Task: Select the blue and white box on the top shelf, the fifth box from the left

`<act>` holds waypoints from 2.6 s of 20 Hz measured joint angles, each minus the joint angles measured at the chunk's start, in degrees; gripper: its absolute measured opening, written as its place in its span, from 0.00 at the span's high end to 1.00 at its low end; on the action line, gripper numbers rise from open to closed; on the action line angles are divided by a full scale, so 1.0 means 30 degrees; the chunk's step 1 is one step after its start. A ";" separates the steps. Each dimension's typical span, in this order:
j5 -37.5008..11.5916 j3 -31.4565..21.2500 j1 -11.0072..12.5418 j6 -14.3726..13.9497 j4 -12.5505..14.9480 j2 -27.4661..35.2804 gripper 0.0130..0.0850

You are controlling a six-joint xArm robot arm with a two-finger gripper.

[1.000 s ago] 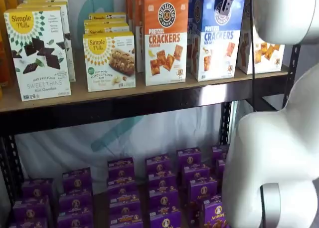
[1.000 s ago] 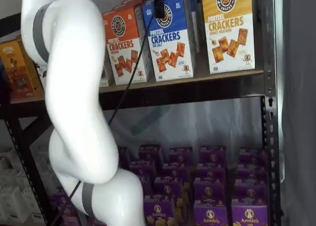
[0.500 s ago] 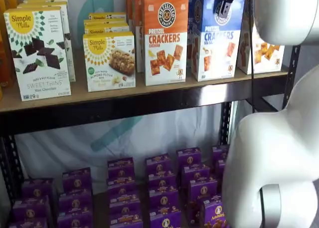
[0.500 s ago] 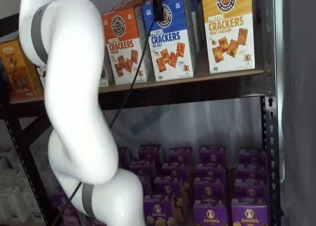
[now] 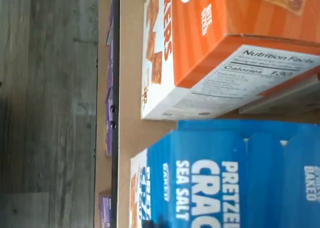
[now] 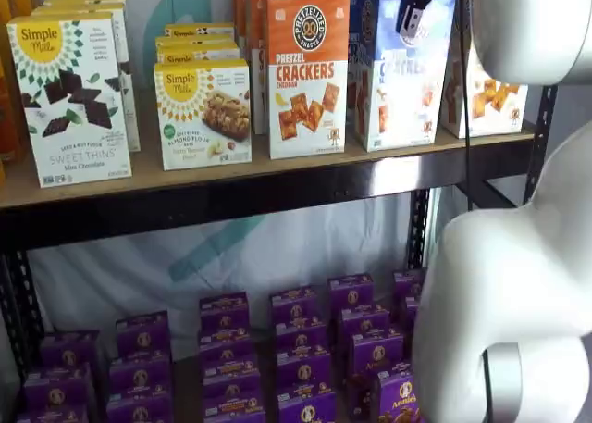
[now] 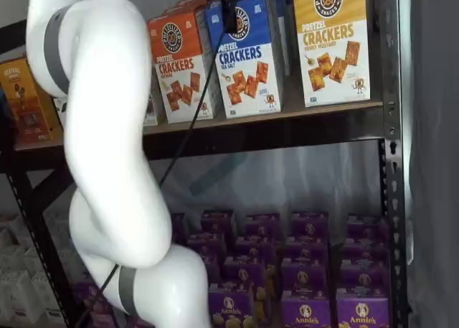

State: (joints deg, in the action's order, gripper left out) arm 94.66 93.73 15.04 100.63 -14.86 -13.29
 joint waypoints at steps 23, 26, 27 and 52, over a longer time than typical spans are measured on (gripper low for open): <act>0.1160 0.0533 0.0486 0.0164 -0.0396 -0.0077 0.33; 0.1201 0.0396 0.0531 0.0233 -0.0322 -0.0224 0.33; 0.1206 0.0349 0.0544 0.0252 -0.0309 -0.0260 0.33; 0.5004 -0.0760 0.0606 -0.0187 -0.0488 -0.2642 0.44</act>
State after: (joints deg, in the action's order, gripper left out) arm 109.67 91.45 16.86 100.07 -16.33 -21.22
